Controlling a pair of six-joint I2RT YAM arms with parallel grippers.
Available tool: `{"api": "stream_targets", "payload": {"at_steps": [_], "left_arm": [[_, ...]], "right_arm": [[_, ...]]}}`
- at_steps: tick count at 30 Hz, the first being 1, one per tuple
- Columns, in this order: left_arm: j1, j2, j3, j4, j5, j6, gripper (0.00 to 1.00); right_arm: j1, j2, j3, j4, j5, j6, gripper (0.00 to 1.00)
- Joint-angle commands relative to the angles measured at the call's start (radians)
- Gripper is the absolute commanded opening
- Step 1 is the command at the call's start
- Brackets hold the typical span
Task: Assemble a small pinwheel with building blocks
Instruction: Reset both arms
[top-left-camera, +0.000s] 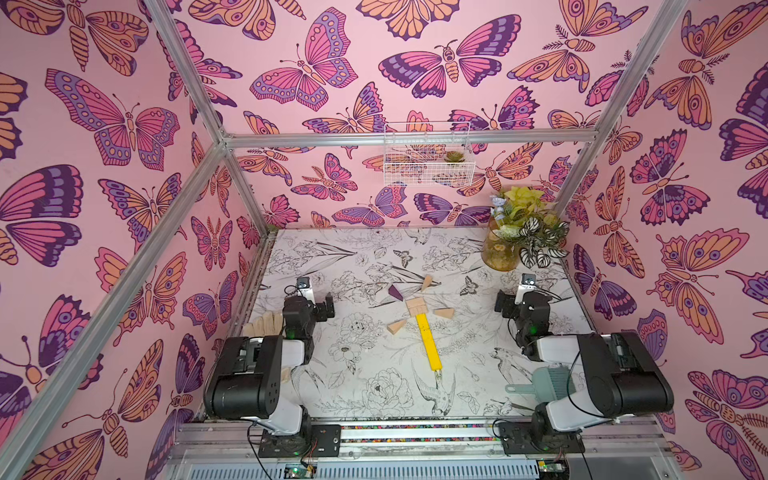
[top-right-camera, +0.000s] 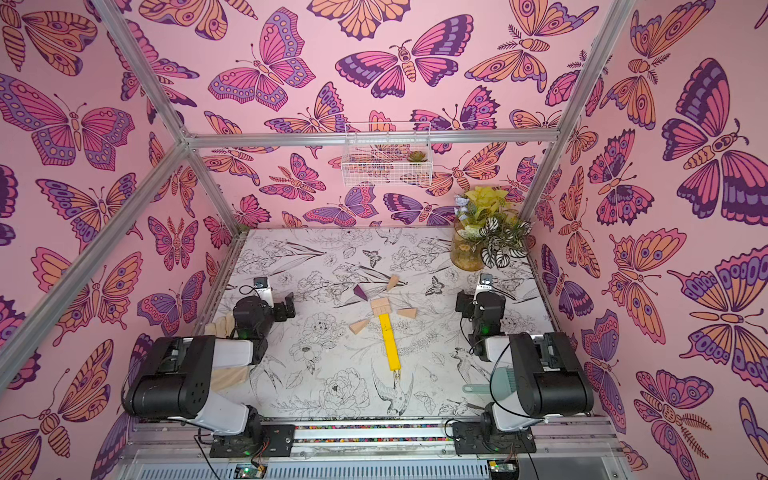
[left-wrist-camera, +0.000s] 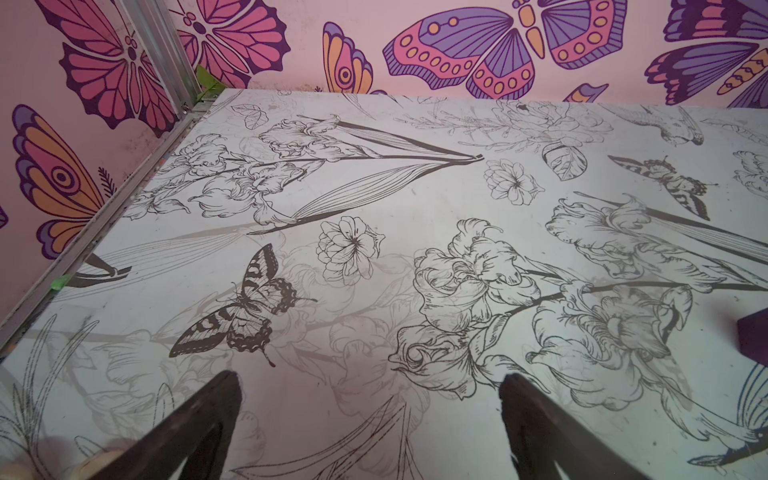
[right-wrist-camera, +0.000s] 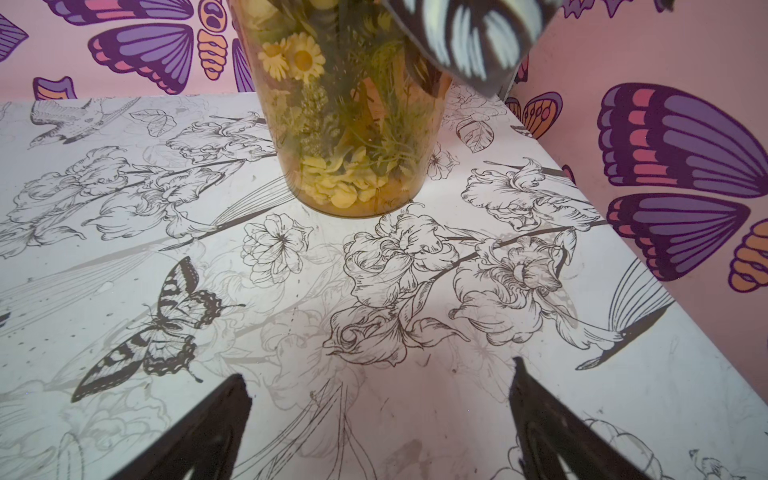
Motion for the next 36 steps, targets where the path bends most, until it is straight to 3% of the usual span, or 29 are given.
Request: {"api": "stream_targets", "payload": {"at_steps": [1,15,22,27,36], "left_arm": [[0.000,0.003,0.005,0.017,0.009,0.011,1.00],[0.004,0.000,0.001,0.023,0.015,0.006,1.00],[0.004,-0.008,-0.077,0.128,-0.011,-0.003,1.00],[0.001,-0.005,-0.015,0.041,-0.084,-0.032,1.00],[0.001,-0.001,-0.017,0.057,-0.086,-0.029,1.00]], "right_arm": [[-0.007,-0.012,0.013,0.011,-0.008,0.010,0.99],[-0.008,-0.012,0.011,0.014,-0.005,0.010,0.99],[-0.008,-0.027,-0.151,0.304,0.039,0.028,0.99],[-0.008,-0.017,-0.003,0.029,0.065,0.040,0.99],[-0.005,-0.015,-0.001,0.036,0.082,0.042,0.99]]}}
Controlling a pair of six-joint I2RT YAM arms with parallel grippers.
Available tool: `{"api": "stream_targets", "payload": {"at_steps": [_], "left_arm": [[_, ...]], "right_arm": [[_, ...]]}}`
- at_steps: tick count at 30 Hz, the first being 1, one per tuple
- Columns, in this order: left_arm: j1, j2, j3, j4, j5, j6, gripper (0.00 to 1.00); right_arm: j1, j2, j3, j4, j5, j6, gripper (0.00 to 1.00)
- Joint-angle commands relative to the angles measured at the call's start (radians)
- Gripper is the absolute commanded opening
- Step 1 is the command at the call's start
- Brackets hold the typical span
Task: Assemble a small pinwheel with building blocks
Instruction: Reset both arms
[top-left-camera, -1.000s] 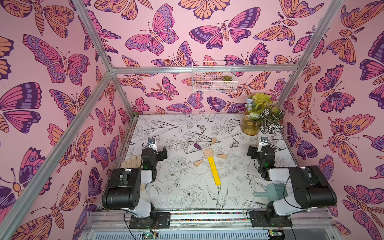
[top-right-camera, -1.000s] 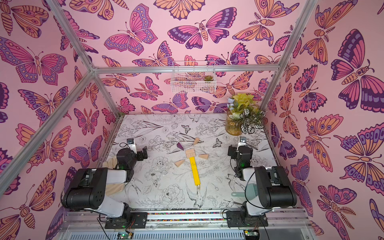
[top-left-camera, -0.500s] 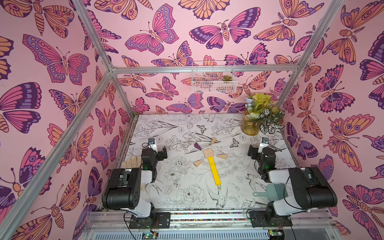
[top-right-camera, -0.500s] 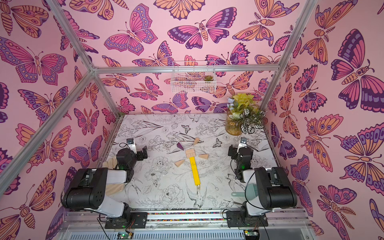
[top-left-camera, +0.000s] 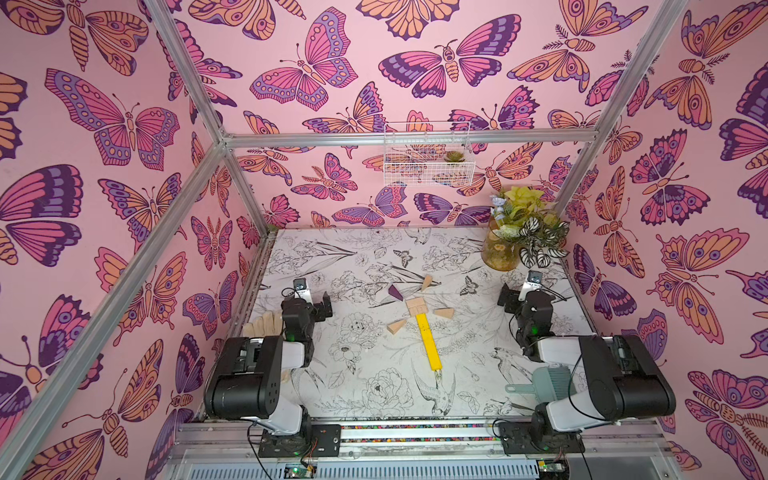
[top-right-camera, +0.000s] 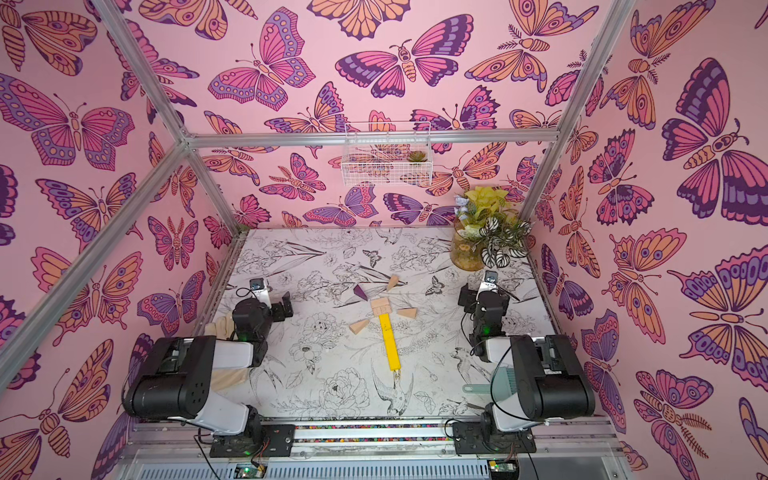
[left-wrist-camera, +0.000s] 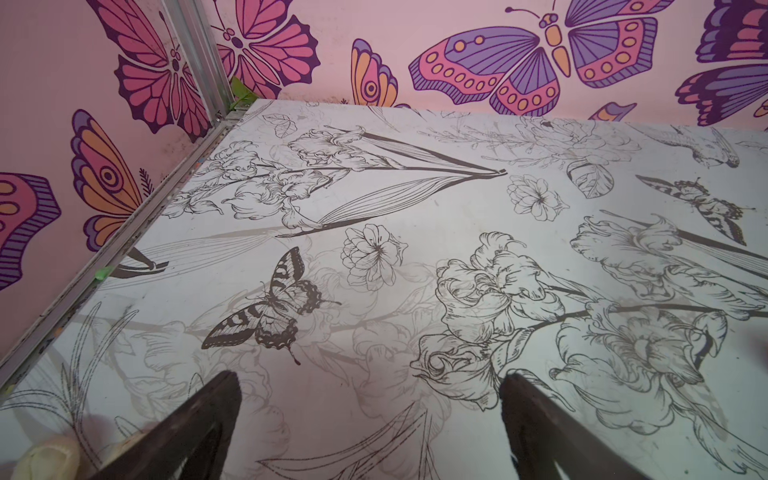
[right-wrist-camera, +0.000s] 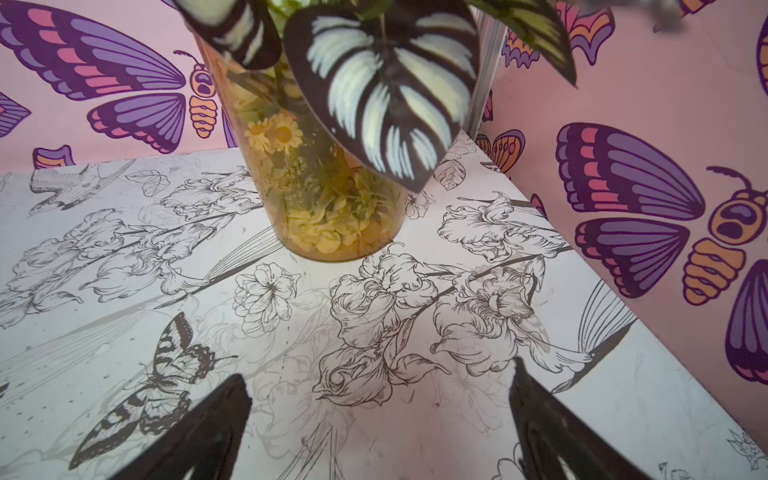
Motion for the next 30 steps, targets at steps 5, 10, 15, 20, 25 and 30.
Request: {"api": "stream_targets", "payload": {"at_steps": [5,10,15,20,25,30], "left_arm": [[0.001,0.000,0.009,-0.001,-0.017,-0.009,1.00],[-0.001,0.001,0.010,-0.002,-0.018,-0.009,1.00],[-0.001,0.000,0.009,-0.004,-0.018,-0.009,1.00],[-0.001,0.001,0.009,-0.002,-0.018,-0.008,1.00],[-0.001,0.001,0.009,-0.002,-0.018,-0.009,1.00],[-0.001,0.002,0.009,-0.003,-0.018,-0.009,1.00]], "right_arm": [[-0.005,0.014,0.019,-0.055,0.022,0.018,0.99],[-0.006,0.004,0.005,-0.036,0.022,0.013,0.99],[-0.005,0.003,0.004,-0.035,0.021,0.013,0.99],[-0.006,-0.001,-0.009,-0.020,-0.002,0.006,0.99],[-0.006,-0.005,-0.142,0.232,-0.042,-0.013,0.99],[-0.006,0.006,-0.013,0.006,-0.044,-0.013,0.99]]}}
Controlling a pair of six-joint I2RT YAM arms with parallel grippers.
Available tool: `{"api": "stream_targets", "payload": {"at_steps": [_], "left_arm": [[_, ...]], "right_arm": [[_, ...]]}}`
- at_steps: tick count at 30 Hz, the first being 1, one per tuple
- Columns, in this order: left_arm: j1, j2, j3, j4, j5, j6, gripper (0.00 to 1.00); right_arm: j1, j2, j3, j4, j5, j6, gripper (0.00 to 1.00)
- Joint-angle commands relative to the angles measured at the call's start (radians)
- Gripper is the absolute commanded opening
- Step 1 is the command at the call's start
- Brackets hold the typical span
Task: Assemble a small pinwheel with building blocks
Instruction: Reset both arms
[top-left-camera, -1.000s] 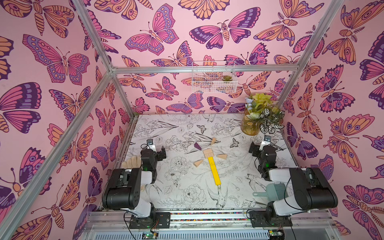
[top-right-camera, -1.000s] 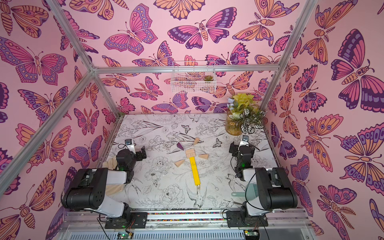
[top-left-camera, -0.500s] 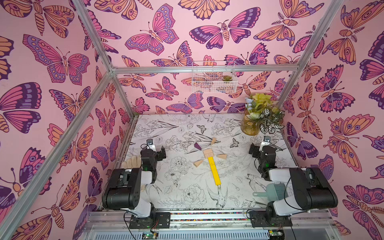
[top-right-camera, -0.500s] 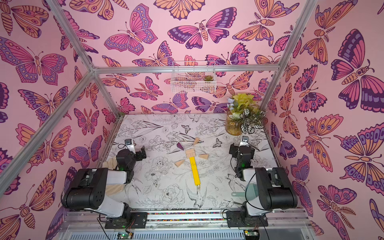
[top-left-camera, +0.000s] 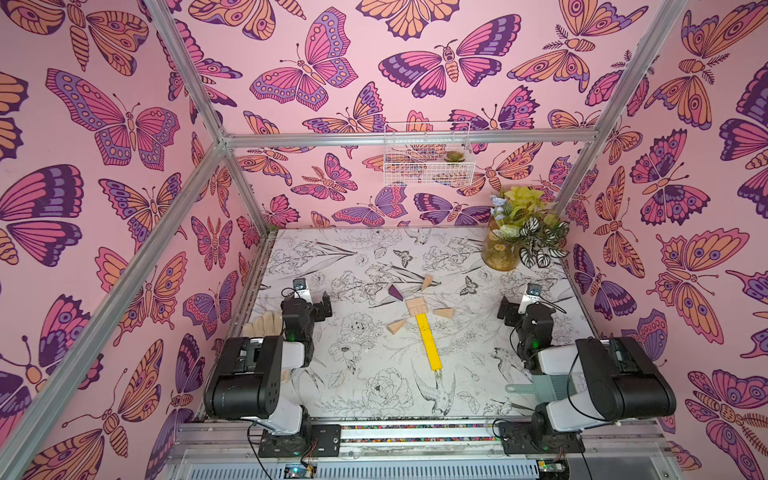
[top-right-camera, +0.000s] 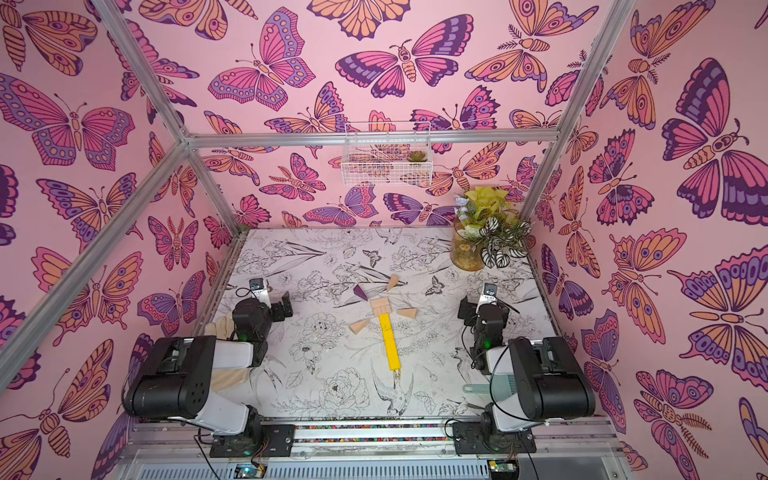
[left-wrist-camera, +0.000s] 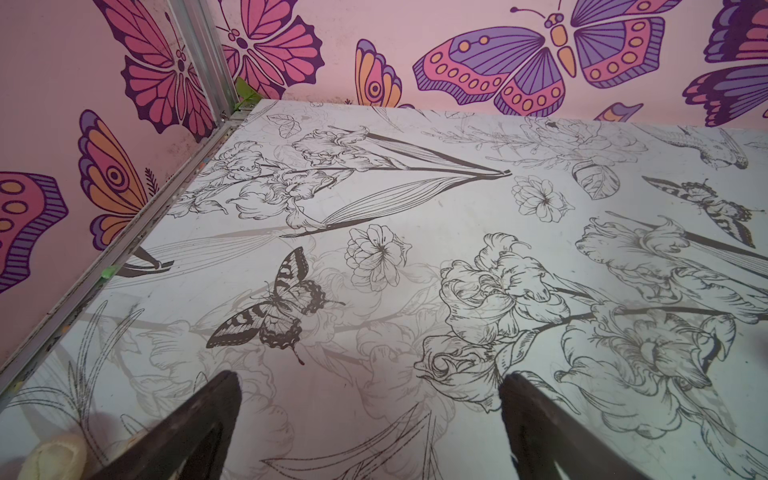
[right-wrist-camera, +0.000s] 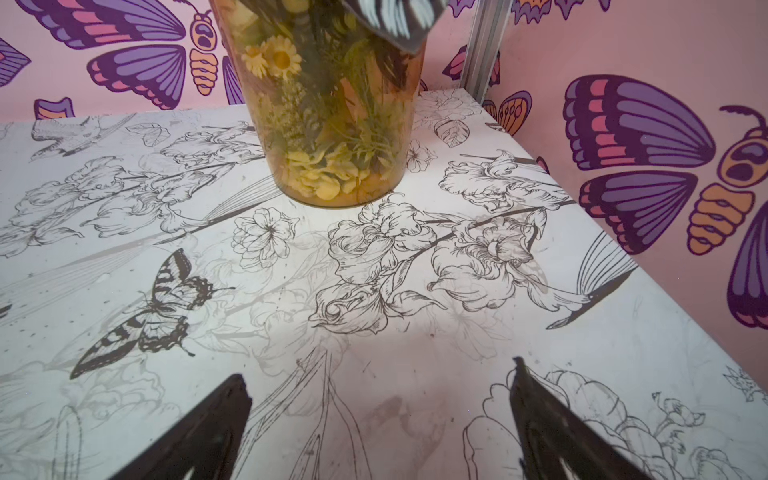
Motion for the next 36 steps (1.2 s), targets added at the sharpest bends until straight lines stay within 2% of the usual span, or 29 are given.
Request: {"api": "stream_targets", "payload": {"at_steps": [1,31,36], "left_arm": [[-0.001,0.002,0.008,-0.003,-0.011,-0.008,1.00],[-0.001,0.003,0.009,-0.001,-0.011,-0.009,1.00],[-0.001,0.003,0.010,-0.001,-0.011,-0.009,1.00]], "right_arm": [[-0.007,0.009,0.124,-0.146,-0.021,-0.007,0.99],[-0.014,0.006,0.116,-0.130,-0.035,-0.006,0.99],[-0.015,-0.008,0.019,0.035,-0.026,-0.004,0.99]]}}
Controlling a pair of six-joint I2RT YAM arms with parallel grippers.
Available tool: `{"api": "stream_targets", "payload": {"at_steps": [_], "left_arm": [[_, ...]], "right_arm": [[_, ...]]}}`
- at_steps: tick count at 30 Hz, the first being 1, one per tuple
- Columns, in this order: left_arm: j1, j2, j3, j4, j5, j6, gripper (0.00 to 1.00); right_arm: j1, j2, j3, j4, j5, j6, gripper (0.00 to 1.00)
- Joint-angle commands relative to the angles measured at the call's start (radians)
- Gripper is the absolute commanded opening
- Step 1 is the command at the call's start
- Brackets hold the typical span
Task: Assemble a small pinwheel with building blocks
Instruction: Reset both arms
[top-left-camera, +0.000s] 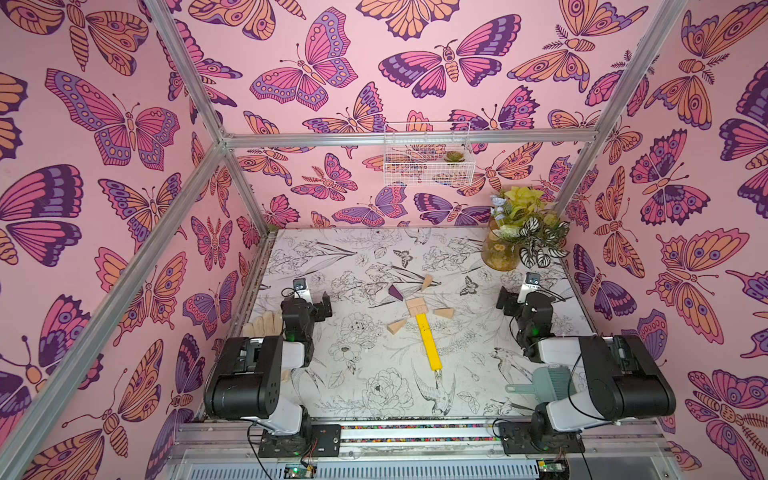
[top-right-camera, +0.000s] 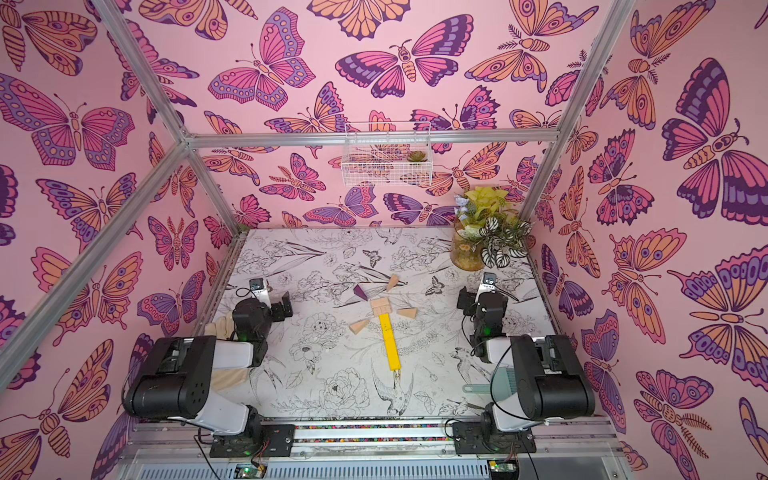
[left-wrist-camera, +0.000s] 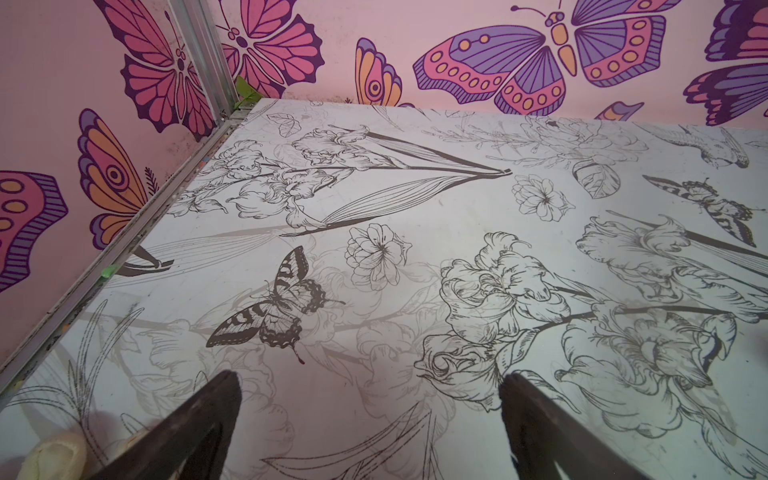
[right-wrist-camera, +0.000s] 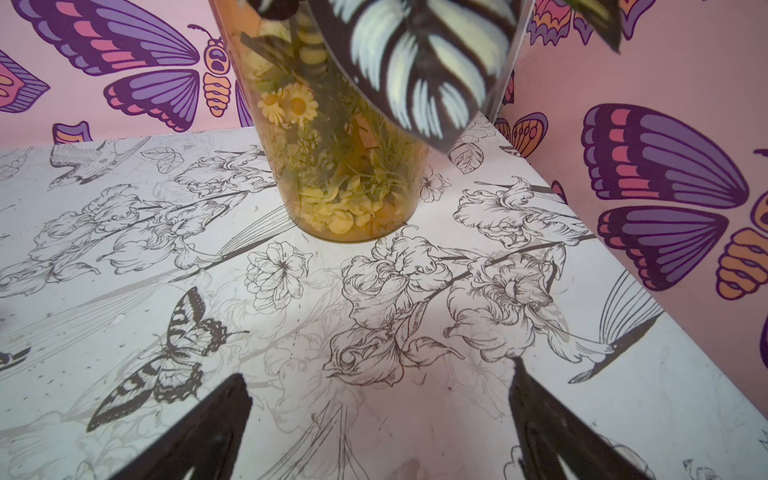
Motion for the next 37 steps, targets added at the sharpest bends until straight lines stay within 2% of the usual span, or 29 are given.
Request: {"api": "stream_targets", "payload": {"at_steps": [1,6,37], "left_arm": [[-0.001,0.003,0.008,0.000,-0.011,-0.009,1.00],[-0.001,0.003,0.009,0.000,-0.011,-0.010,1.00],[-0.001,0.003,0.010,0.000,-0.011,-0.009,1.00]], "right_arm": [[-0.006,-0.012,-0.036,0.078,0.007,-0.002,0.99],[-0.004,0.007,0.057,-0.076,0.015,0.002,0.99],[-0.005,0.010,0.064,-0.087,0.012,0.001,0.99]]}}
